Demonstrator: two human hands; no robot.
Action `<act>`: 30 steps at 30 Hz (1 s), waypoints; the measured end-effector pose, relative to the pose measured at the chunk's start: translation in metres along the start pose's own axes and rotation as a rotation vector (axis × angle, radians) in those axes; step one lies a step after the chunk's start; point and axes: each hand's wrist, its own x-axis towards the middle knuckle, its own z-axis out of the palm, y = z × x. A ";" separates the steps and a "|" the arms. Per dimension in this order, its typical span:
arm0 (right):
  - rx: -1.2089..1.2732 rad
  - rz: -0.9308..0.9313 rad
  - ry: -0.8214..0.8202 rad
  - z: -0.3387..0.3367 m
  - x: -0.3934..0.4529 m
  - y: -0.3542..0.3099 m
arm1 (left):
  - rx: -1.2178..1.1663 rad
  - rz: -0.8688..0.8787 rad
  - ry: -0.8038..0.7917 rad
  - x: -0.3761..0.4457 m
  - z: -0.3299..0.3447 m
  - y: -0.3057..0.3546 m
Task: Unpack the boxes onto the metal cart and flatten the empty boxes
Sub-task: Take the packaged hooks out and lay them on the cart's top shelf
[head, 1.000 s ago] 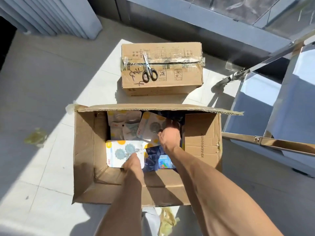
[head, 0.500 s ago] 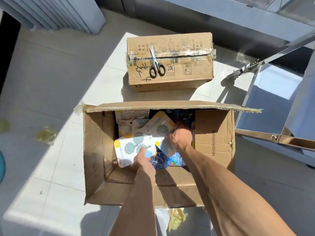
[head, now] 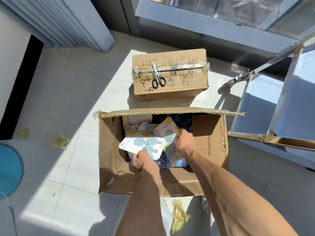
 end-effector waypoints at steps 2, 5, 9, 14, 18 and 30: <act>0.045 0.002 0.028 -0.021 -0.007 -0.007 | 0.054 0.016 -0.018 -0.018 -0.001 0.010; 0.067 -0.019 0.034 -0.054 -0.027 -0.015 | 0.009 0.041 -0.082 -0.059 -0.007 0.028; 0.034 -0.042 0.028 -0.094 -0.058 -0.023 | 0.031 0.104 -0.133 -0.104 -0.019 0.050; 0.014 -0.074 0.037 -0.153 -0.125 -0.016 | 0.105 0.217 -0.159 -0.165 -0.058 0.065; 0.017 -0.096 0.088 -0.233 -0.190 -0.011 | 0.206 0.378 -0.187 -0.238 -0.094 0.087; 0.550 0.018 0.818 -0.594 -0.338 0.050 | 0.122 1.001 -0.559 -0.650 -0.070 0.192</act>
